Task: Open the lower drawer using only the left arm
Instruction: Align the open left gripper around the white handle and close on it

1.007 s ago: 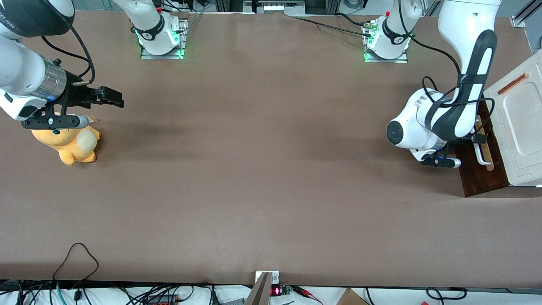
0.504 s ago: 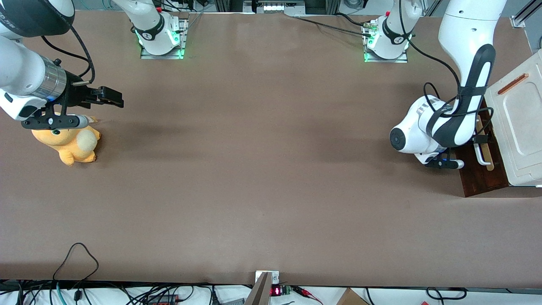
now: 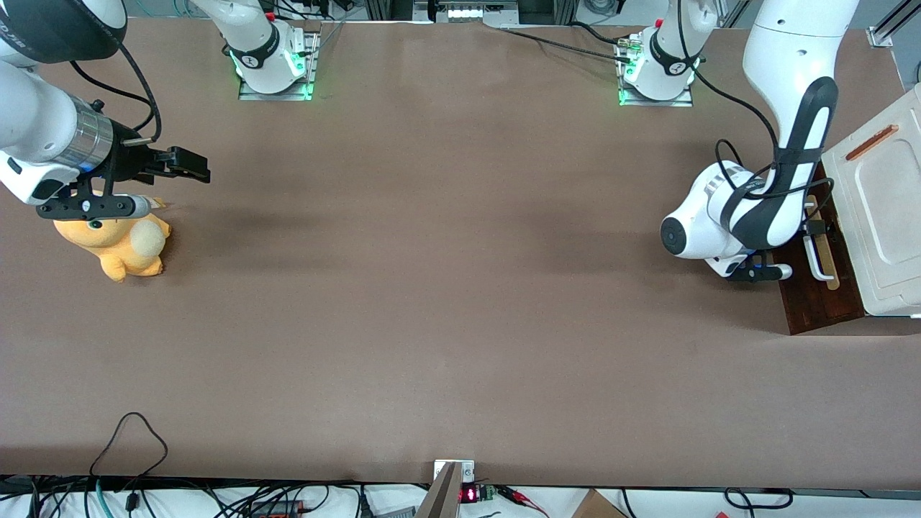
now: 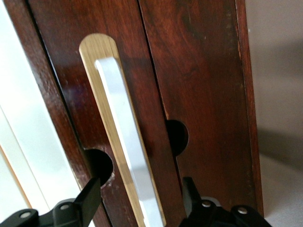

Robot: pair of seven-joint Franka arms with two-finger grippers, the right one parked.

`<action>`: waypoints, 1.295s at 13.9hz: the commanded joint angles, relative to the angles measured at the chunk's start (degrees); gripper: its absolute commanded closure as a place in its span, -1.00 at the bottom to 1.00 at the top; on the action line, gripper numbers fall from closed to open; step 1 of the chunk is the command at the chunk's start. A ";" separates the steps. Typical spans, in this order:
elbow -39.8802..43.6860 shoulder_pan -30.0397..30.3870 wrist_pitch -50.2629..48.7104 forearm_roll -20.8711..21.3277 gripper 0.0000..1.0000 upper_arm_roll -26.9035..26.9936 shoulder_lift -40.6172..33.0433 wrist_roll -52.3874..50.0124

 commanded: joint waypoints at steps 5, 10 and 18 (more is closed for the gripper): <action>-4.58 -0.49 -0.83 6.43 -0.58 -0.51 -1.80 -5.65; -4.76 -0.49 -0.21 7.40 -0.02 -0.51 -1.89 -5.65; -4.67 -0.49 -0.04 7.49 0.46 -0.51 -1.63 -5.65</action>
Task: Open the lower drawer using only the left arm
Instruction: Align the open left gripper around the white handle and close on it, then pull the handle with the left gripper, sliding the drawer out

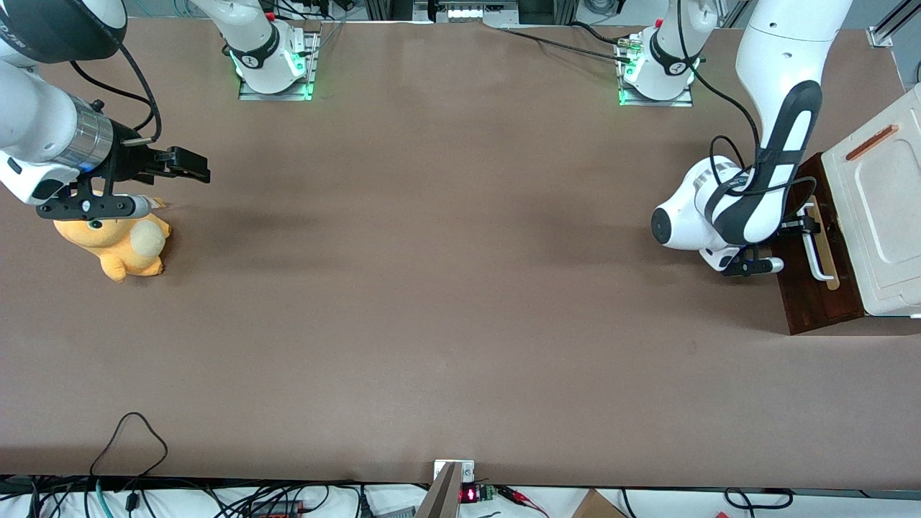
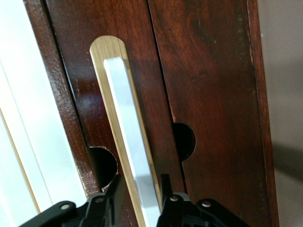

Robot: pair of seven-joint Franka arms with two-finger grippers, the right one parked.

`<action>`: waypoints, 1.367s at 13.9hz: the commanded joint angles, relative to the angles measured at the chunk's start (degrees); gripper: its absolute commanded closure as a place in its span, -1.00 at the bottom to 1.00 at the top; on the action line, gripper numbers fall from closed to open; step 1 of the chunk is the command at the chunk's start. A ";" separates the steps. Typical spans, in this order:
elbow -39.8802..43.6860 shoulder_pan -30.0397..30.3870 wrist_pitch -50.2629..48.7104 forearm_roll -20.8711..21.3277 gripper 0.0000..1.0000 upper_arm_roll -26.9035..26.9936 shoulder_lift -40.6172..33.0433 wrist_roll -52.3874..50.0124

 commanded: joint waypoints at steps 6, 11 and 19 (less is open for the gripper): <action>-1.26 -0.35 1.02 1.69 0.67 0.07 -1.48 -0.56; -1.08 -0.27 1.46 1.69 0.80 0.07 -1.39 -0.48; 0.41 -0.62 1.46 1.43 1.00 -4.67 -1.57 0.40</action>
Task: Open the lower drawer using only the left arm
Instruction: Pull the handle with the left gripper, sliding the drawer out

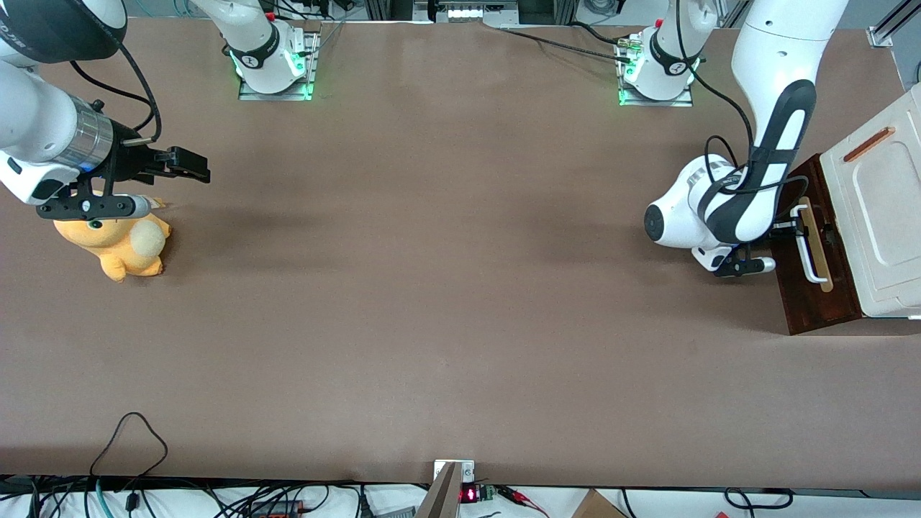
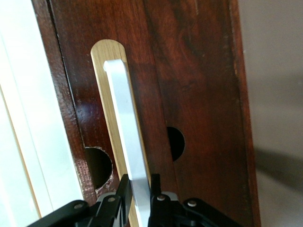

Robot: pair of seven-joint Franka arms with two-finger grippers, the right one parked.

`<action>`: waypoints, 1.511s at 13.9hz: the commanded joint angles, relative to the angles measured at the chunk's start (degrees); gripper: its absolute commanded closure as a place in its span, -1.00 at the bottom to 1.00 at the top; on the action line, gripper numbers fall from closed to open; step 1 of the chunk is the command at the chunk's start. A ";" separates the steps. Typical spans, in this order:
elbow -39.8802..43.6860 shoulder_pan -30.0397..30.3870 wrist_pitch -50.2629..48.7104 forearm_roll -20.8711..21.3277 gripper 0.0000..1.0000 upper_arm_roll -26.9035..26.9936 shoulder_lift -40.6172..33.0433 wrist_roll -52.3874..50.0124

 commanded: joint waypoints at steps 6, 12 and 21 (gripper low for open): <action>2.68 -1.41 0.97 -0.04 1.00 -7.83 -1.67 4.48; 4.09 -2.55 0.88 -2.51 0.98 -10.91 -2.11 4.39; 5.41 -2.65 0.09 -4.27 -0.99 -13.29 -2.99 5.96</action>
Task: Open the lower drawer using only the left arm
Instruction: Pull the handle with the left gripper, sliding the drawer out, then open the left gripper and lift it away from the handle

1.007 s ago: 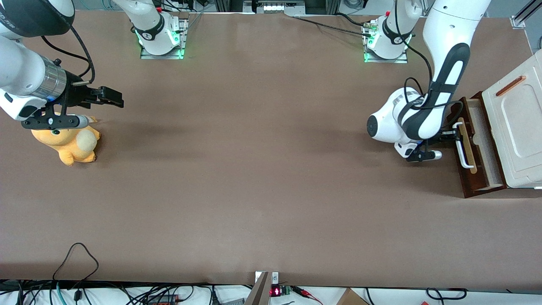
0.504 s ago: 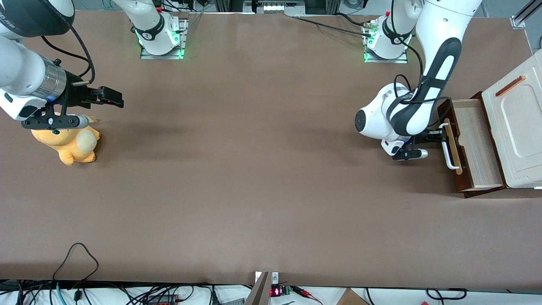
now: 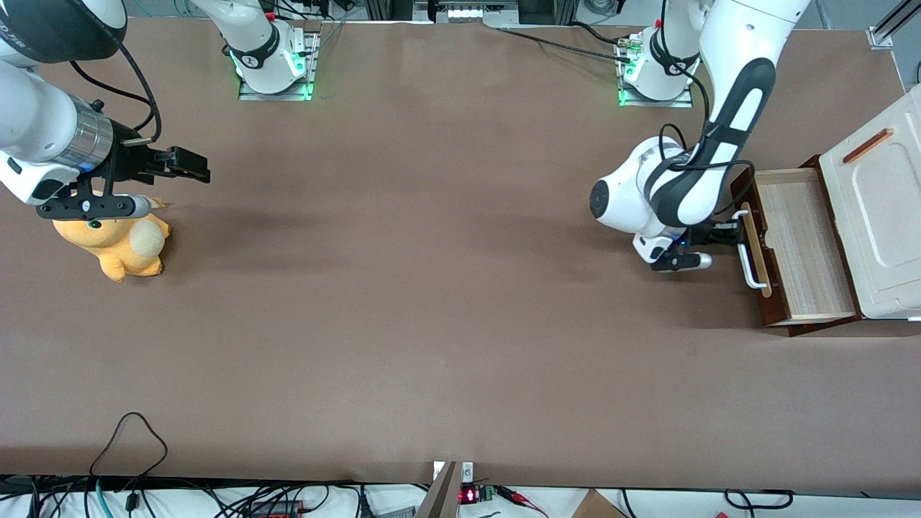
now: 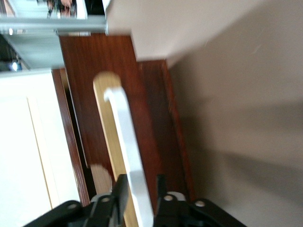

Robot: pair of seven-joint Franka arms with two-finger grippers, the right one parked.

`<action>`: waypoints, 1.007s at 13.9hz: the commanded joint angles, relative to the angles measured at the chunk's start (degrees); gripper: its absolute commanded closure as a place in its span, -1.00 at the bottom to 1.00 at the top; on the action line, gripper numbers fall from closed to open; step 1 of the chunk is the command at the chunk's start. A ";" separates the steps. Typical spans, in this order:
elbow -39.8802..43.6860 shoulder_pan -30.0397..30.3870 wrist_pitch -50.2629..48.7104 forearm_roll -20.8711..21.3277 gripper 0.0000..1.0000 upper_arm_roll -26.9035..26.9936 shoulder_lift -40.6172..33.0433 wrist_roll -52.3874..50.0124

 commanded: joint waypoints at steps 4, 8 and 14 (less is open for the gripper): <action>2.25 -0.85 0.00 -4.60 -1.00 -0.66 -6.19 6.66; 9.10 1.00 0.27 -21.29 -1.00 -0.57 -13.49 16.49; 14.82 4.69 3.26 -49.22 -1.00 8.63 -22.99 42.57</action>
